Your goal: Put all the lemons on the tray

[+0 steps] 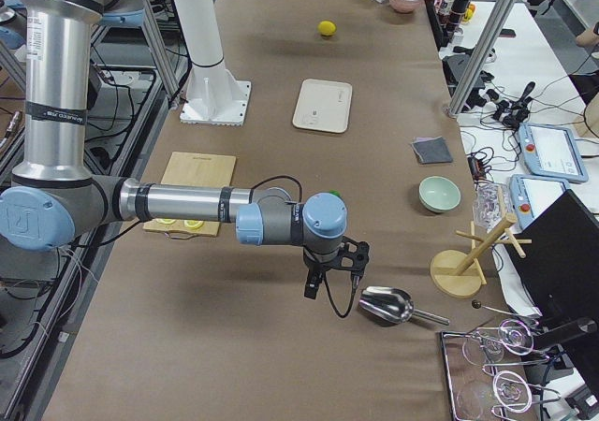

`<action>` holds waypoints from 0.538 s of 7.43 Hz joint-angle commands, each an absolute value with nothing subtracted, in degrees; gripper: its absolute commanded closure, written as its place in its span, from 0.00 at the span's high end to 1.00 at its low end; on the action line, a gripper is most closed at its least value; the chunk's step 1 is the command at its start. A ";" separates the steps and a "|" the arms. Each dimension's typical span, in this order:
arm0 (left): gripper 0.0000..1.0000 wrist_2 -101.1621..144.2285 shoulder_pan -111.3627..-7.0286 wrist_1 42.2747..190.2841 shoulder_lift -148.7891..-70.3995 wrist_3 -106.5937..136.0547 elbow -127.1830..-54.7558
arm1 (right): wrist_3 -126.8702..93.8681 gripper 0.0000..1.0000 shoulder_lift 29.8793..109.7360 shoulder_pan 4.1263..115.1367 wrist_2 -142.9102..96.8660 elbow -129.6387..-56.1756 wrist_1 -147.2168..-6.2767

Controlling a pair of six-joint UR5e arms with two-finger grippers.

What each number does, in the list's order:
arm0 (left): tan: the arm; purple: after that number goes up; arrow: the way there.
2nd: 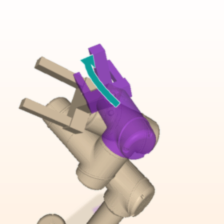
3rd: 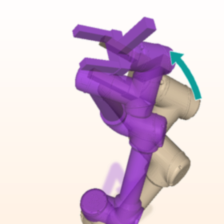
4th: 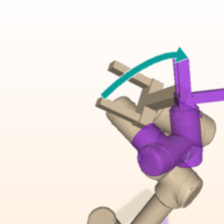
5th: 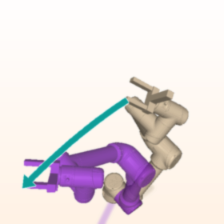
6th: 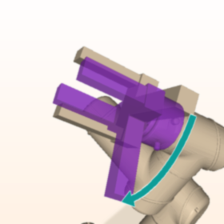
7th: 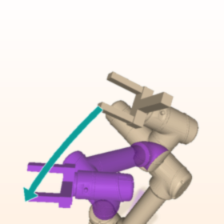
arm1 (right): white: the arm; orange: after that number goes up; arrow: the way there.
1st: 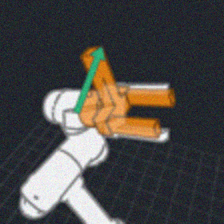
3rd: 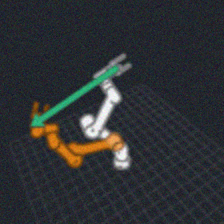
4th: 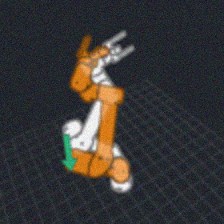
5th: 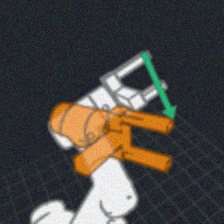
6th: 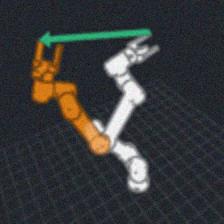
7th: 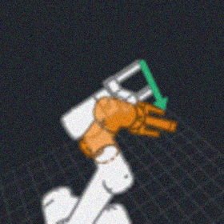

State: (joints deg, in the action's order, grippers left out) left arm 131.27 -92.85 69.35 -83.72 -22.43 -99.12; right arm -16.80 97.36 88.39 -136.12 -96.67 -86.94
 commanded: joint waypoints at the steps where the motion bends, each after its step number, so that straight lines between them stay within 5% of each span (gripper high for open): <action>1: 0.98 131.04 -92.72 68.30 -84.90 -22.50 -99.32 | -17.23 1.00 97.29 88.33 -136.67 -96.51 -87.01; 4: 0.98 131.83 -91.15 68.73 -88.58 -16.90 -98.09 | -21.53 1.00 97.21 86.32 -136.67 -96.76 -86.31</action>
State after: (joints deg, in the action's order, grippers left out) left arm 131.43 -91.89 68.47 -86.73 -19.72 -98.41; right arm -19.95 97.24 87.22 -136.65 -96.55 -86.63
